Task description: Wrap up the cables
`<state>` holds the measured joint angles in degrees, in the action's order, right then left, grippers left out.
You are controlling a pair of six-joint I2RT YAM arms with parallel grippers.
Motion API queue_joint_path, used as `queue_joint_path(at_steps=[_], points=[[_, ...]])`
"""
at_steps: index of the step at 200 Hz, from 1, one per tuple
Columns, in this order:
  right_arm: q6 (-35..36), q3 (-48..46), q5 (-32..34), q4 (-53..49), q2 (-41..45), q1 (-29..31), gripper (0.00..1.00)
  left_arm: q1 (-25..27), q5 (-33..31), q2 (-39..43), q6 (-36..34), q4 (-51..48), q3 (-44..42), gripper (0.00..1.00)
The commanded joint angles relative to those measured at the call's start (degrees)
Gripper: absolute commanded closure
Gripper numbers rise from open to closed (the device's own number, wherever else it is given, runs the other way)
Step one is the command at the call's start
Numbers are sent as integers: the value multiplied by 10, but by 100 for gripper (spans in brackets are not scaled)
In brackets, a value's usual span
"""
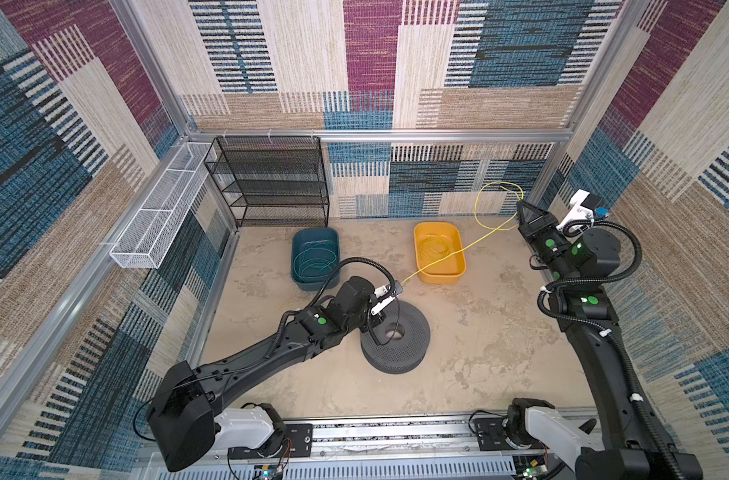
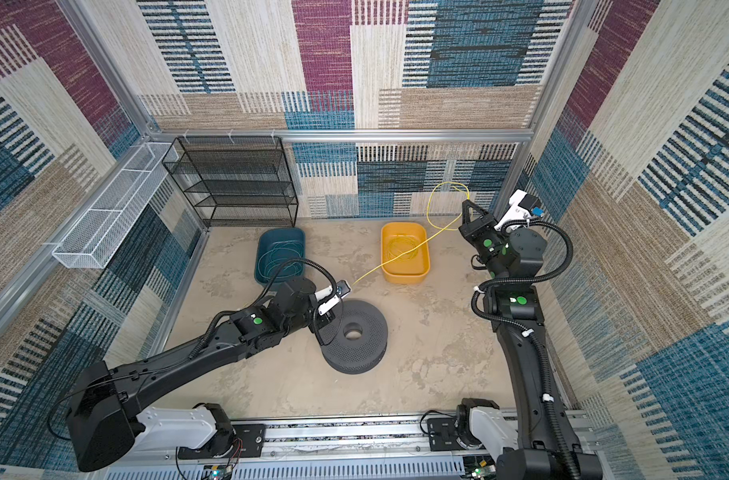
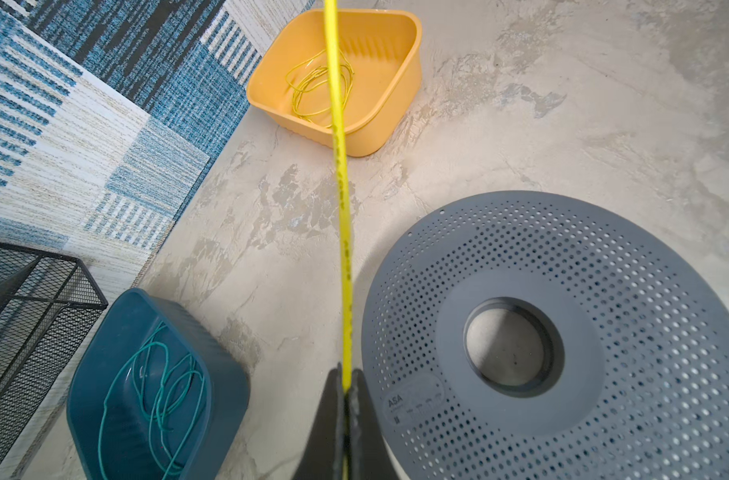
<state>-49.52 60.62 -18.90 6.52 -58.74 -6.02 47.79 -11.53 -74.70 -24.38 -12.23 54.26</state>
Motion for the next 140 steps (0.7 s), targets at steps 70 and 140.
queue_joint_path(at_steps=[70,140], points=[[7,-17,26,80,6,-3,100,-2,-64,33,7,-101,55,41],[3,-64,25,88,13,25,100,7,-42,50,6,-59,160,42]])
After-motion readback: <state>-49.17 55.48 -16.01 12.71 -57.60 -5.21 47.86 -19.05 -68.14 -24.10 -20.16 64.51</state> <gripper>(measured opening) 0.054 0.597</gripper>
